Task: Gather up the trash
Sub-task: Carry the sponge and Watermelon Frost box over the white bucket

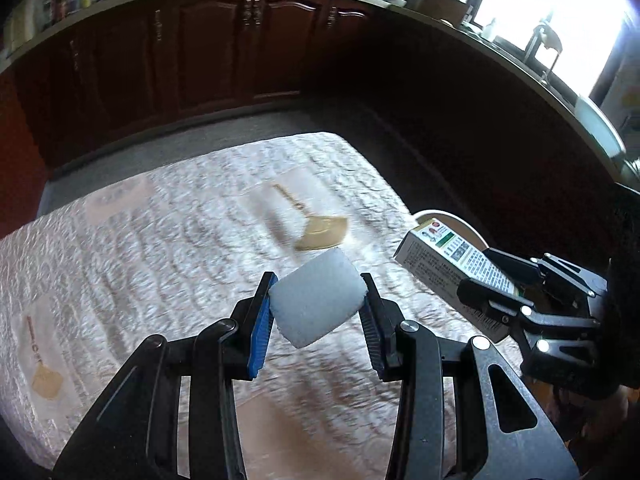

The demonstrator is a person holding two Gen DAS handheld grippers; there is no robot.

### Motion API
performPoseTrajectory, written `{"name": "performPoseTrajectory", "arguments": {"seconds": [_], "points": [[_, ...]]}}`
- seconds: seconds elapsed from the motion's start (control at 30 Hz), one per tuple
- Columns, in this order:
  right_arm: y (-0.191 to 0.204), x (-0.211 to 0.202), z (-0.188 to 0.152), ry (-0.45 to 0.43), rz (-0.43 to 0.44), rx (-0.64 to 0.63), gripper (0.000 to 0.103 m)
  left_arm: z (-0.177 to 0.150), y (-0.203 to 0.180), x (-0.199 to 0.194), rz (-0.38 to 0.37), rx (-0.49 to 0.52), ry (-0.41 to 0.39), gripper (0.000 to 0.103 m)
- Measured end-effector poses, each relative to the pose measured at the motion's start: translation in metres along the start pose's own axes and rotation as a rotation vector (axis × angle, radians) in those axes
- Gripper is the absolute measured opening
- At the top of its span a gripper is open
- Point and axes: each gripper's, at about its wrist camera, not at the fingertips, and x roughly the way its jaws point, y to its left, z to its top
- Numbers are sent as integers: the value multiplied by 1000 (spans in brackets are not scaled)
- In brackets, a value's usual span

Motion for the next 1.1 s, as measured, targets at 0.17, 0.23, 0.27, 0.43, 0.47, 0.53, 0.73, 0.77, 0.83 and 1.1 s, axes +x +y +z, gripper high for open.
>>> {"name": "performPoseTrajectory", "arguments": {"seconds": [0.17,0.23,0.27,0.43,0.47,0.53,0.73,0.77,0.83,1.1], "points": [[-31,-19,-4,-23,-43,61,50,11,-31,14,-38,43,10,38],[-44,-27,-6,-32,-66,83,50,15,-43,19,-54,58,14,38],[-49,-30,-7,-35,-74,92,50,17,-48,21,-62,66,15,38],[-84,-44,-14,-43,-148,146,50,26,-81,38,-113,101,35,38],[-90,-46,-15,-43,-159,155,50,28,-88,43,-123,110,41,38],[-105,-51,-20,-42,-182,187,50,31,-101,51,-139,117,55,38],[-149,-53,-40,-9,-239,286,50,36,-137,78,-195,139,99,38],[-155,-52,-43,-1,-246,301,50,37,-142,83,-205,142,106,38],[-169,-49,-50,15,-255,335,50,37,-153,92,-223,145,120,38],[-198,-32,-71,77,-296,415,50,38,-180,130,-238,150,175,38]]}}
